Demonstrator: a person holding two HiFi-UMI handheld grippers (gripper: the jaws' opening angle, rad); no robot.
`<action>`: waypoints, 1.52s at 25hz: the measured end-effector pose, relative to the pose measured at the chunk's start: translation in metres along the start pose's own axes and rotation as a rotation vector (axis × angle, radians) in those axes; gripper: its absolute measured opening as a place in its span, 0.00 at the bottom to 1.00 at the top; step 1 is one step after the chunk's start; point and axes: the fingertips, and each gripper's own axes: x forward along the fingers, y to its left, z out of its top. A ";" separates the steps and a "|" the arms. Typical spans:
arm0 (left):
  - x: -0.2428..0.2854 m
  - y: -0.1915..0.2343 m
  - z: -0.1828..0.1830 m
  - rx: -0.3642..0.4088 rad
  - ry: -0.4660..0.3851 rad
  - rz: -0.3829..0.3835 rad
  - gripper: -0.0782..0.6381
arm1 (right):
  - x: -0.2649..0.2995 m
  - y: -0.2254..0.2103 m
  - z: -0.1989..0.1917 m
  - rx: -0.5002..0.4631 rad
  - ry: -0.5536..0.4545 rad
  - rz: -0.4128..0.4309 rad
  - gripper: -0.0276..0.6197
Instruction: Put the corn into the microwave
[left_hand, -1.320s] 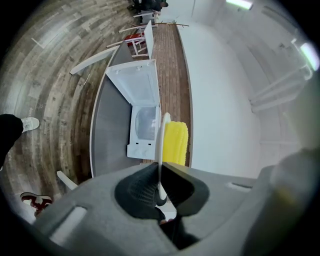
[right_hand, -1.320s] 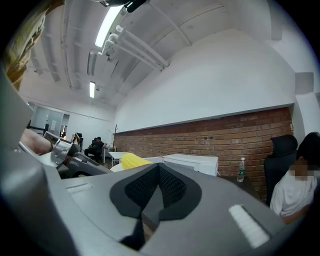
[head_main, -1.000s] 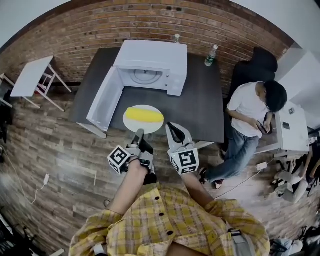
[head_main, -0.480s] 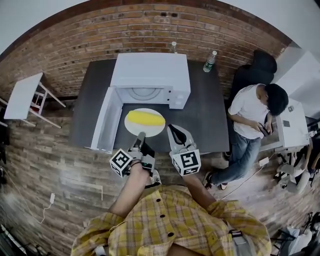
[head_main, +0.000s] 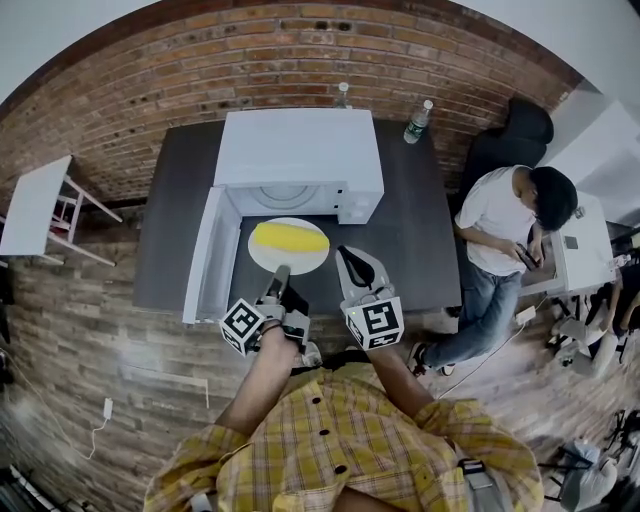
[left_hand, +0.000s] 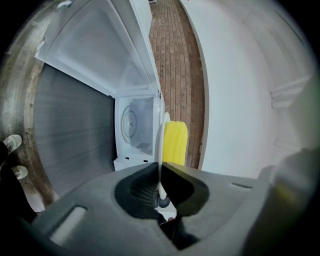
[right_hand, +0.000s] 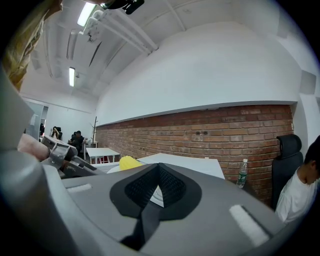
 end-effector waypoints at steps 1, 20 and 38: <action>0.002 0.003 0.002 0.001 -0.001 0.007 0.13 | 0.003 -0.001 -0.001 0.000 0.002 0.002 0.05; 0.070 0.060 0.034 0.021 -0.097 0.085 0.14 | 0.055 -0.044 -0.027 -0.012 0.026 0.066 0.05; 0.134 0.119 0.079 0.011 -0.138 0.142 0.14 | 0.103 -0.056 -0.049 -0.015 0.074 0.128 0.05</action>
